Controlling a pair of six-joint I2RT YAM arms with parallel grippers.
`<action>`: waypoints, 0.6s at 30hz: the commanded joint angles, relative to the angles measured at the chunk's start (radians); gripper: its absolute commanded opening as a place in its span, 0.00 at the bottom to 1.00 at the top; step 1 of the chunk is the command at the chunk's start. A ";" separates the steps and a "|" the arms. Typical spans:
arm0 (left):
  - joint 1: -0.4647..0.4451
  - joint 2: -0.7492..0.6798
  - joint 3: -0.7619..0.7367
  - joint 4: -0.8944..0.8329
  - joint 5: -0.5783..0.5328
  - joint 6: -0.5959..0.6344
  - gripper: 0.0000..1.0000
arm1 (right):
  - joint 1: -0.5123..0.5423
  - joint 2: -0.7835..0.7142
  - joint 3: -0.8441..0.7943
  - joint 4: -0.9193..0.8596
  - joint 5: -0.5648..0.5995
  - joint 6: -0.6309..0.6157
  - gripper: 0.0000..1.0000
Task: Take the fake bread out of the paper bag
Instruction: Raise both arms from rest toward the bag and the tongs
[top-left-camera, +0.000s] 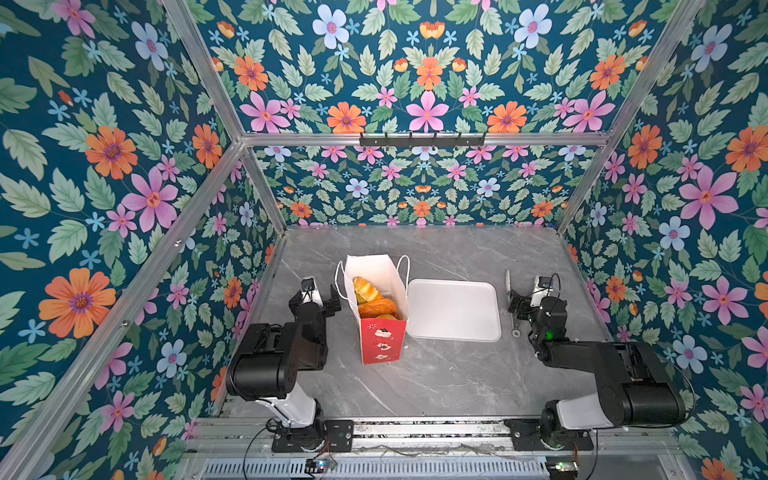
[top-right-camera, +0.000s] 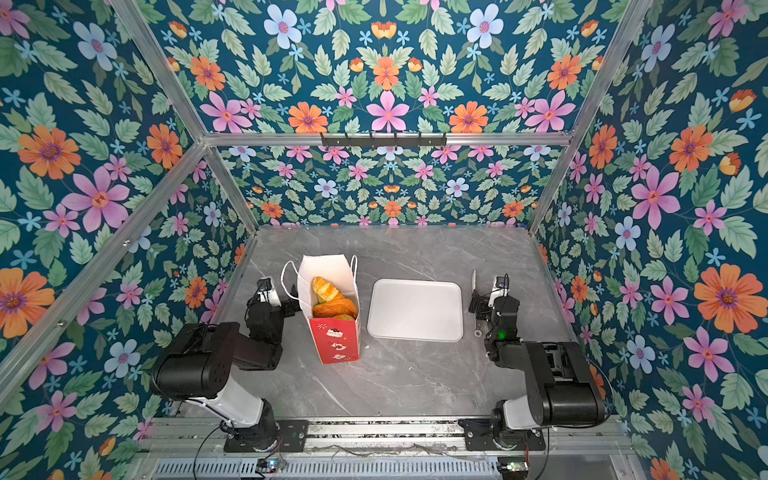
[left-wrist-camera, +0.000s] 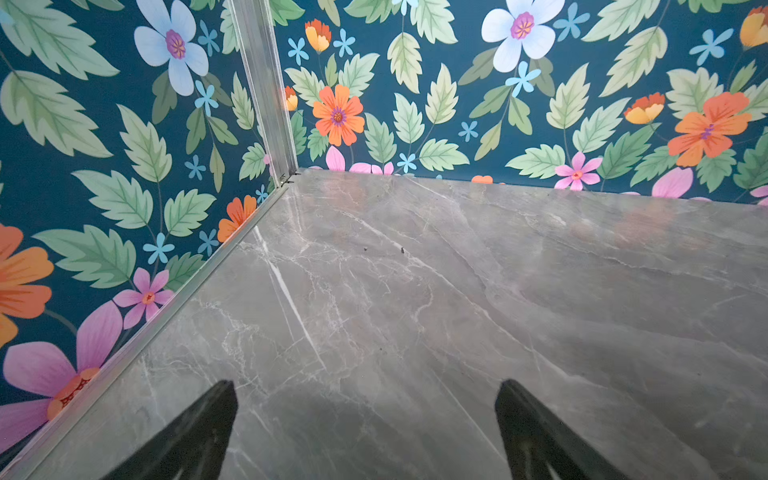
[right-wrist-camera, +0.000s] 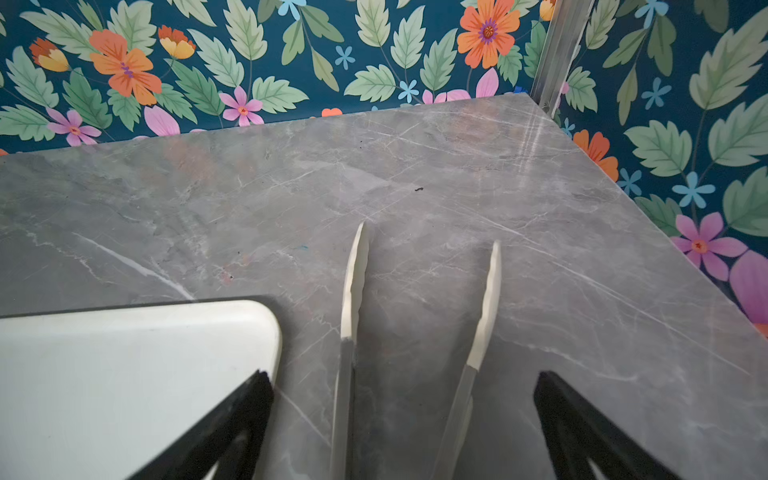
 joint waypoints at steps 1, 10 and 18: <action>0.000 -0.001 0.000 0.015 -0.002 0.013 1.00 | 0.001 0.002 0.003 0.006 0.000 -0.005 0.99; 0.001 -0.002 0.001 0.014 0.004 0.011 1.00 | -0.001 0.002 0.004 0.005 -0.004 -0.001 0.99; 0.000 0.000 0.002 0.011 0.001 0.012 1.00 | -0.001 0.002 0.003 0.004 -0.004 -0.001 0.99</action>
